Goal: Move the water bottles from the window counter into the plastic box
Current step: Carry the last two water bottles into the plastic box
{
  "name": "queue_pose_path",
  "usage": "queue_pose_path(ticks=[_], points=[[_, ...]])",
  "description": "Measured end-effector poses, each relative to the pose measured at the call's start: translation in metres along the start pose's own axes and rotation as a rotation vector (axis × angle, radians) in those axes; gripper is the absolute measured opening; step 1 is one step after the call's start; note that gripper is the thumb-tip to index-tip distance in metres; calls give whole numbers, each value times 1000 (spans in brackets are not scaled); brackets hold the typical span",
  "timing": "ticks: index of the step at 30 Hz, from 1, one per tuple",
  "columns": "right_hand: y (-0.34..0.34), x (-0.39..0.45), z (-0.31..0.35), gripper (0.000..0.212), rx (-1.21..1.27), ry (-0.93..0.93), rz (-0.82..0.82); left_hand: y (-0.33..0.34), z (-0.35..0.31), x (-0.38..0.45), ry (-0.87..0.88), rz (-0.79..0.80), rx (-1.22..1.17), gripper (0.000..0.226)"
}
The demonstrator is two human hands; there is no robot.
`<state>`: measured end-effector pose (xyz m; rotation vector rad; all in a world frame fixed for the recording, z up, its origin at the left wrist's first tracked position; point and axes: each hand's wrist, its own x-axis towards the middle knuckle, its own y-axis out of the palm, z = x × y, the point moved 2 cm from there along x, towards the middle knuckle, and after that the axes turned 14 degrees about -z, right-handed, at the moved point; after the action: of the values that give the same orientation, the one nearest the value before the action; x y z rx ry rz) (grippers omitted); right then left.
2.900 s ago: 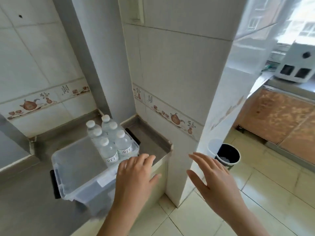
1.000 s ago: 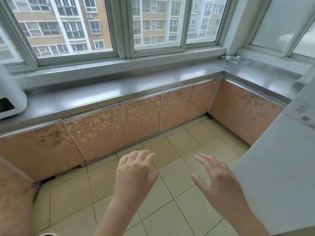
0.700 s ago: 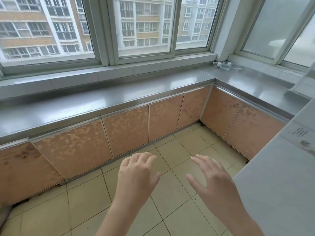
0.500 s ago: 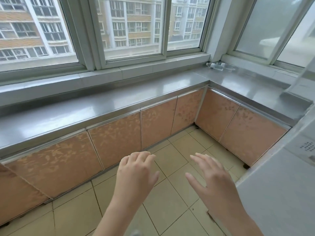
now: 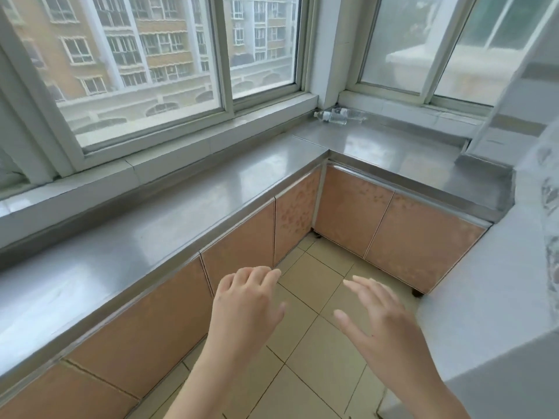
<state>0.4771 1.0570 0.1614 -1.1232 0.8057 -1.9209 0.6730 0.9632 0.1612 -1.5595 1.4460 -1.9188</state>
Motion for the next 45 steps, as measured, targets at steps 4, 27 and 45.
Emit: queue_pose_path(ticks=[4,27,45], points=[[18,50,-19,60,-28,59,-30,43,0,58,49,-11,-46,58],[108,395,-220,58,-67,82,86,288,-44,357,-88,170,-33,52],[183,634,-295,48,-165,204,46,465,-27,619,-2,215,-133,47]])
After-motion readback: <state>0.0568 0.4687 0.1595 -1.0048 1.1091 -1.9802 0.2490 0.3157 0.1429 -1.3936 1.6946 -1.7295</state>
